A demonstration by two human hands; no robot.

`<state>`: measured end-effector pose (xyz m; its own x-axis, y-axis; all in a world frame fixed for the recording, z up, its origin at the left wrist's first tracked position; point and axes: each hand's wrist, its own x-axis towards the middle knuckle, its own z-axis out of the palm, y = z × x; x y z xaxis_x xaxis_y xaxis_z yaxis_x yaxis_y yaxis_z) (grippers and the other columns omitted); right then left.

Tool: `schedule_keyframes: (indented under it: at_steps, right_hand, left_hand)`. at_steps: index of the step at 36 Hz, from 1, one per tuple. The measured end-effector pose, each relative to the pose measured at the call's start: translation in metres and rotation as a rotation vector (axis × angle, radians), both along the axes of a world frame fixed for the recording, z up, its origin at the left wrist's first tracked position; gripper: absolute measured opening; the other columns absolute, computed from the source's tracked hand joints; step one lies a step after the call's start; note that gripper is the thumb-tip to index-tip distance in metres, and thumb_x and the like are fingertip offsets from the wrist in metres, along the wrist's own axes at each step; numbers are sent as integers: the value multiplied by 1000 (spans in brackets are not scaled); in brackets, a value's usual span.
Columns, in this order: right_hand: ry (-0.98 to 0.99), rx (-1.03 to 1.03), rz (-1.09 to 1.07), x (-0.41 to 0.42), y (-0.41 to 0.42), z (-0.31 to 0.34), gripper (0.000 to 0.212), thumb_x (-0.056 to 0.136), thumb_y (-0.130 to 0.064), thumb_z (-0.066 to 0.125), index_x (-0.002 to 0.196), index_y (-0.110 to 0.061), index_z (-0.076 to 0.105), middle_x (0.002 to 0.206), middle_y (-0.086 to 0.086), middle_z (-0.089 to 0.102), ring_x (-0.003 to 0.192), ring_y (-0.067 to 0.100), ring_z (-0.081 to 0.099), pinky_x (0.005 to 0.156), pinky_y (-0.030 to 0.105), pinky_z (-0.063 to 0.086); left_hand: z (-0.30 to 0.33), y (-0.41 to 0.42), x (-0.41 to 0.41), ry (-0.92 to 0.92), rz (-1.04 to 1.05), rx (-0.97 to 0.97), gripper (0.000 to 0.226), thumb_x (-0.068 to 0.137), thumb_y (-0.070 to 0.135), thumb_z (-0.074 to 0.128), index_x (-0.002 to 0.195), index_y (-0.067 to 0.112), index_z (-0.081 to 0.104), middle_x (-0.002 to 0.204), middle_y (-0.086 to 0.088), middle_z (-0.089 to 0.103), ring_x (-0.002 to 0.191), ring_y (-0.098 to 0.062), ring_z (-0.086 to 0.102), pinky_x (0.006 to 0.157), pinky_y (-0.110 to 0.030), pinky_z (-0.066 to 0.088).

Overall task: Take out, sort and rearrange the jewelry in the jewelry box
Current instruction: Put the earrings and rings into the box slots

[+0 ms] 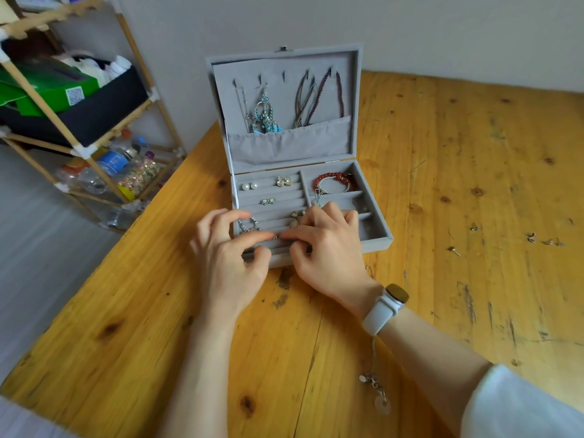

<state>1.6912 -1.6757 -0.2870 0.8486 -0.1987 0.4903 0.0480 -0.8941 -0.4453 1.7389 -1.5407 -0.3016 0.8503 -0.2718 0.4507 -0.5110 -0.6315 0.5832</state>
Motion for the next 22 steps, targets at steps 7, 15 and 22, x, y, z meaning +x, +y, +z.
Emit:
schedule_keyframes:
  at_steps: [7, 15, 22]
  right_hand:
    - [18, 122, 46, -4, -2, 5, 40, 72, -23, 36, 91, -22, 71, 75, -5, 52, 77, 19, 47, 71, 35, 30]
    - [-10, 262, 0, -42, -31, 15, 40, 76, -23, 33, 97, -20, 67, 90, -3, 55, 88, 14, 45, 74, 34, 34]
    - [32, 250, -123, -93, -89, 22, 35, 81, -20, 36, 98, -18, 67, 94, -1, 59, 92, 21, 51, 77, 43, 44]
  left_hand:
    - [1, 1, -2, -67, -3, -3, 31, 68, 26, 46, 79, 26, 74, 109, 3, 59, 112, -20, 41, 86, -36, 28]
    - [3, -14, -13, -84, -15, 54, 34, 73, 28, 45, 93, 20, 72, 108, 0, 61, 106, -21, 47, 80, -40, 36]
    - [35, -59, -31, -238, -36, 48, 29, 78, 28, 48, 91, 18, 72, 100, 0, 66, 101, -18, 52, 92, -42, 31]
